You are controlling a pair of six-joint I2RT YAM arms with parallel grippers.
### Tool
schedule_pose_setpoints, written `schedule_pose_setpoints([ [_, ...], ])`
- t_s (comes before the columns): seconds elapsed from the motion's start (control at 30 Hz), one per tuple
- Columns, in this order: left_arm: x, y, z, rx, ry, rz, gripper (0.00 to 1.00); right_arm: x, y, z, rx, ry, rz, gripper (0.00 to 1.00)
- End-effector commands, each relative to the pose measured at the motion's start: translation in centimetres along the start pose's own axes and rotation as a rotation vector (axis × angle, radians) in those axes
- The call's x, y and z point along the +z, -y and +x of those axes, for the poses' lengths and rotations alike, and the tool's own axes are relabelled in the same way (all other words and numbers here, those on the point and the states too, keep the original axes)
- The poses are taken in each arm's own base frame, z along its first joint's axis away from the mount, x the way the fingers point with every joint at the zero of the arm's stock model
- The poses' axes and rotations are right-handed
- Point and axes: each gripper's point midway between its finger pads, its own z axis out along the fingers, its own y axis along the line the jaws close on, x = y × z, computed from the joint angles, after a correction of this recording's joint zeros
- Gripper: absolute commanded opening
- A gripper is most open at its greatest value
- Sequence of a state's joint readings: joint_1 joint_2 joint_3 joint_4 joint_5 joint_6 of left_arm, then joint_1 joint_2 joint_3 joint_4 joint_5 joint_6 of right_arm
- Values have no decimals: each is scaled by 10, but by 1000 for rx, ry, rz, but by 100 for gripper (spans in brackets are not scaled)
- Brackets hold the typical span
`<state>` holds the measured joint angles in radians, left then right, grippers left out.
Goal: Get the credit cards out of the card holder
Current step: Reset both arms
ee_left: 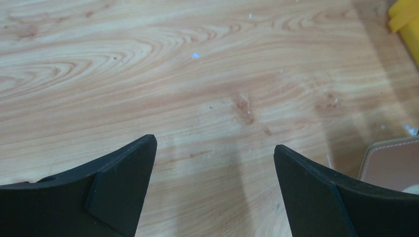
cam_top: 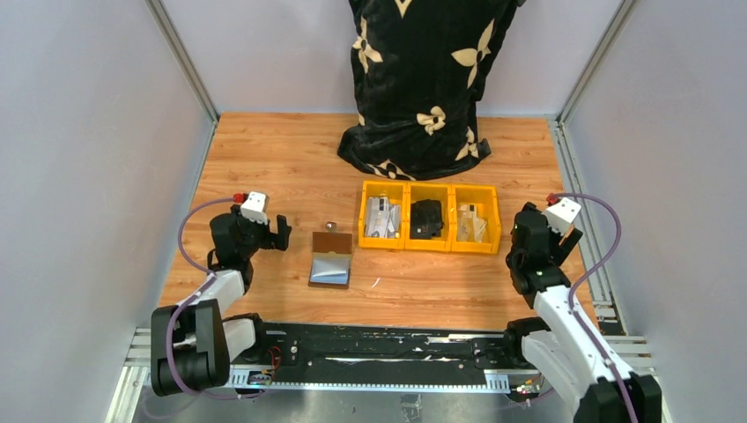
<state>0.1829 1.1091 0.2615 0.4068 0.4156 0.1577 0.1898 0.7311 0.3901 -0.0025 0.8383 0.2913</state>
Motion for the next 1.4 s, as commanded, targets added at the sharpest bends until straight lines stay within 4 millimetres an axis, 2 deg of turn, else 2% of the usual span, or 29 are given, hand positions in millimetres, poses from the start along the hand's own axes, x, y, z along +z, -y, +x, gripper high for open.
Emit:
schedule_pose_setpoints([
  [0.0,-4,-11,-63,11,331,-69,100,22,-3,0,40,71,20,85],
  [0.1,-3,-14,-69,-31,382,-83,100,33,-13,9,37,92,-19,85],
  [0.23,-3,-16,-66,-41,438,-103,100,46,-32,16,-11,92,-75,86],
  [0.3,-3,-16,-71,-69,485,-100,100,53,-34,27,-48,76,-64,86],
  [0.33,-4,-16,-71,-61,482,-101,100,54,-36,26,-39,90,-63,86],
  [0.4,-6,-17,-59,-55,434,-137,100,58,-39,38,-52,75,-73,86],
  [0.43,-11,-20,-59,-47,453,-181,100,59,-40,38,-66,96,-80,86],
  [0.47,-10,-18,-51,-22,448,-206,100,59,-47,33,-66,128,-121,85],
  [0.53,-13,-1,-55,19,503,-172,100,56,-59,34,-99,140,-199,83],
  [0.67,6,-17,-48,-20,376,-229,100,41,-87,42,-170,182,-419,84],
  [0.77,20,-25,-51,-44,338,-250,100,45,-84,39,-169,272,-379,89],
  [0.9,24,-18,-51,-31,321,-221,100,63,-83,54,-155,72,-379,91],
  [1.03,25,-18,-51,-31,315,-220,100,63,-86,48,-162,139,-378,92],
  [1.37,25,-17,-51,-30,315,-211,100,63,-89,49,-172,131,-390,93],
])
